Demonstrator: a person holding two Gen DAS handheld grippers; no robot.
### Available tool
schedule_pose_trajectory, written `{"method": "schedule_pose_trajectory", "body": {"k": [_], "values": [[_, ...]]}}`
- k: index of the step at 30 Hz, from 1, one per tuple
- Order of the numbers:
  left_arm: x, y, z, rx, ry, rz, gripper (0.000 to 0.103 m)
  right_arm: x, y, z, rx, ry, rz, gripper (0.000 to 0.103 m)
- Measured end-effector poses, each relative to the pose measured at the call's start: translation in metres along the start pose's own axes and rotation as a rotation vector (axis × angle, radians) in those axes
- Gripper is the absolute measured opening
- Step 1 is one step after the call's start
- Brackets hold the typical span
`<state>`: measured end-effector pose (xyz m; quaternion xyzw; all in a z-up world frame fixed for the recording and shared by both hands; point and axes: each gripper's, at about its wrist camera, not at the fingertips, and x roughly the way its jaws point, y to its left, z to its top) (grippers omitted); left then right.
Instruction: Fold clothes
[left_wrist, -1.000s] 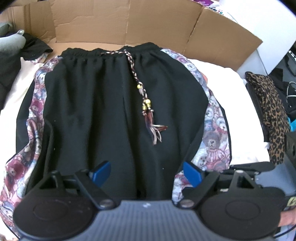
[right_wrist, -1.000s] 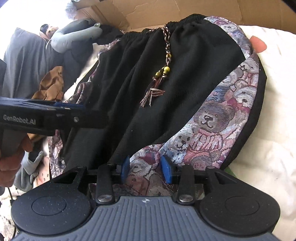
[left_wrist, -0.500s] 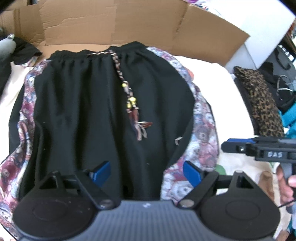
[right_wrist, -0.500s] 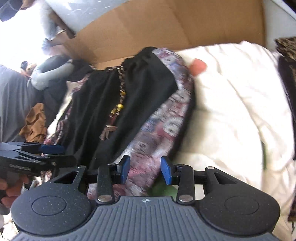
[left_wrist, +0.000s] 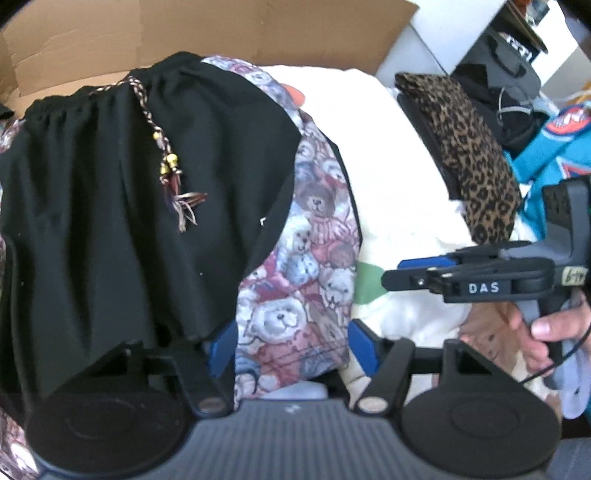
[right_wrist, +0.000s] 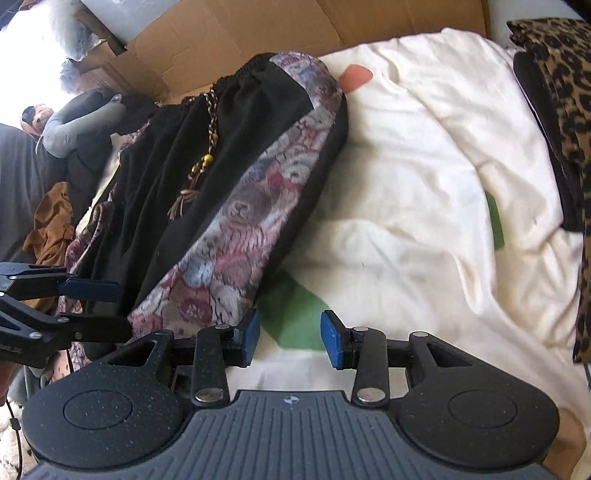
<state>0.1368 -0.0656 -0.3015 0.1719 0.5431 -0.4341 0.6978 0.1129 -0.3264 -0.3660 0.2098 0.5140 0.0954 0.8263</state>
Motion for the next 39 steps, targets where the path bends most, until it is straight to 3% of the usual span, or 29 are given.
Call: {"method": "schedule_pose_trajectory", "body": {"k": [1,3,5,15,26,39], "values": [[0.003,-0.002,-0.001,0.007,0.004,0.000,0.063,0.000,-0.001,-0.002,0.003,0.004,0.001,0.040],[0.007,-0.005,-0.002,0.023,0.012,0.003,0.048,0.000,-0.001,-0.006,0.004,0.010,0.006,0.040],[0.010,-0.006,-0.003,0.044,0.021,0.014,0.002,0.001,0.001,-0.009,-0.001,0.016,0.009,0.040],[-0.005,0.014,0.010,0.027,-0.060,0.079,0.002,0.005,0.010,-0.011,-0.009,0.018,0.046,0.040],[0.006,0.030,0.006,-0.018,-0.058,0.088,0.002,0.011,0.024,-0.009,0.047,0.027,0.202,0.039],[0.014,0.040,0.002,-0.043,-0.059,0.078,0.003,0.036,0.041,-0.011,0.070,0.065,0.263,0.039]]}}
